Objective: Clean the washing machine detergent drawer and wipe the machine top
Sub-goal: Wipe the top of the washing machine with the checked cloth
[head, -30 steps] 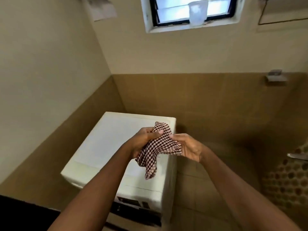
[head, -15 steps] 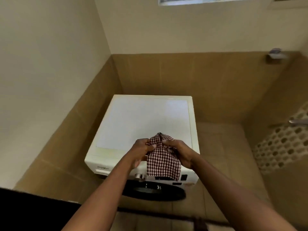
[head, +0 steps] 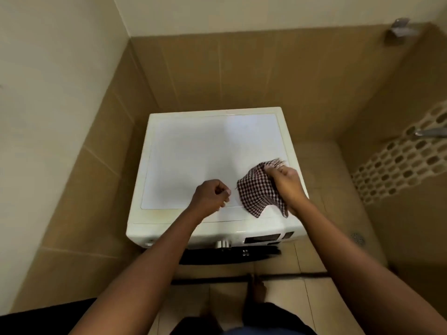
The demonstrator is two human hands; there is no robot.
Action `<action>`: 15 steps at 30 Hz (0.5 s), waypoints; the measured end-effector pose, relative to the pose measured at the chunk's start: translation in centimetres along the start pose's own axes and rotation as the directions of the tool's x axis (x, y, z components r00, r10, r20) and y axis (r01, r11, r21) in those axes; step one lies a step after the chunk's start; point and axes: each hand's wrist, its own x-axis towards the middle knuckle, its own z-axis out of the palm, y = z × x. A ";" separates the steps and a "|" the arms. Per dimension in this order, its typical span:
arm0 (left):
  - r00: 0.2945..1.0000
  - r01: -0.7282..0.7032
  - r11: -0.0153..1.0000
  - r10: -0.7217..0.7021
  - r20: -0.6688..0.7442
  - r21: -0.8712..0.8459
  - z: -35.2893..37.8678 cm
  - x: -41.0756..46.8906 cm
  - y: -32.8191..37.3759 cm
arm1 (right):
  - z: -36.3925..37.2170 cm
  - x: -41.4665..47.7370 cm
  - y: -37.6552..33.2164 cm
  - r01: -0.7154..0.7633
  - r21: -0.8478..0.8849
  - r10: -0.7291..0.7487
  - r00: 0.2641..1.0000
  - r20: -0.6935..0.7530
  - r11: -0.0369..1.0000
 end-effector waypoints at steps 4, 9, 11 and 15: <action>0.992 -0.116 0.986 0.108 0.071 0.123 -2.5 1.6 -1.5 | 0.6 -1.0 -1.7 0.252 -0.508 -0.417 0.876 -0.242 0.824; 0.954 -0.290 0.913 0.255 0.154 0.286 -5.8 4.7 -3.3 | 4.5 -3.9 -1.7 0.305 -0.859 -0.748 0.652 -0.126 0.411; 0.951 -0.303 0.901 0.266 0.157 0.311 -7.1 5.8 -4.0 | 7.7 -3.8 1.4 0.266 -0.886 -0.619 0.785 -0.029 0.380; 0.930 -0.361 0.848 0.296 0.218 0.388 -9.0 7.8 -4.8 | 12.6 -2.9 6.5 0.207 -0.959 -0.159 0.971 0.177 0.195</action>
